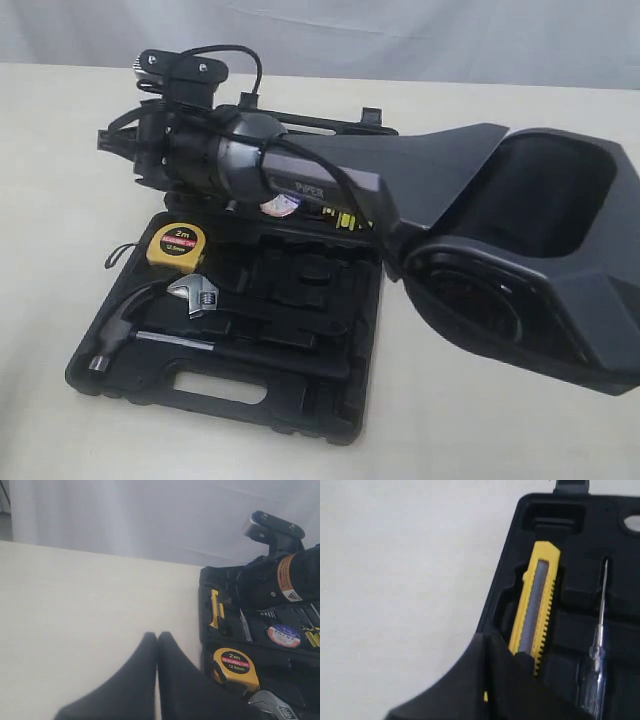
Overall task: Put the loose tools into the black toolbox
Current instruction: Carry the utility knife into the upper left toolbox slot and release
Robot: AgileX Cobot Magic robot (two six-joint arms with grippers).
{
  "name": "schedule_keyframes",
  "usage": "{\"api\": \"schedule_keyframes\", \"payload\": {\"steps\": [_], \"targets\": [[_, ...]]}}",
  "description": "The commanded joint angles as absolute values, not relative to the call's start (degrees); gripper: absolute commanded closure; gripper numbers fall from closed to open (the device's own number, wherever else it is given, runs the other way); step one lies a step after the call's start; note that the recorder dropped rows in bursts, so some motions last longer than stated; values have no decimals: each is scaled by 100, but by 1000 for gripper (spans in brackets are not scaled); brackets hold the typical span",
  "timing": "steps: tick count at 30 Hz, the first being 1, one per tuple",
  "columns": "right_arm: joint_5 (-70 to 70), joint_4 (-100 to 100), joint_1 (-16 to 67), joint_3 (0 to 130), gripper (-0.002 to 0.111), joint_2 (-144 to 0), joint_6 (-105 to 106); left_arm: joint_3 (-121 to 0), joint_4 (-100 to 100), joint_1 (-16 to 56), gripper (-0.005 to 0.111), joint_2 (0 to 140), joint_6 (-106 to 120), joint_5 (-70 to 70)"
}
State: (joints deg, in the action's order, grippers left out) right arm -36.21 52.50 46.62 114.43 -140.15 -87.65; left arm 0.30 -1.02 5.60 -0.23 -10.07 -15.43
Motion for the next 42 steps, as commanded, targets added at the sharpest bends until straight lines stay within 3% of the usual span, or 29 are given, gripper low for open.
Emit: {"api": "schedule_keyframes", "payload": {"steps": [1,34,42], "targets": [[-3588,5732,4629,11454,109,-14083,-8758,0,-133,593,107,0,-1005,-1549],[-3438,6028,4615,11454,109,-14671,-8719,0,-133,593,107,0,-1005,-1549],[-3667,5936,4965,11454,109,-13546,-7394,0,-133,593,107,0,-1005,-1549]]}}
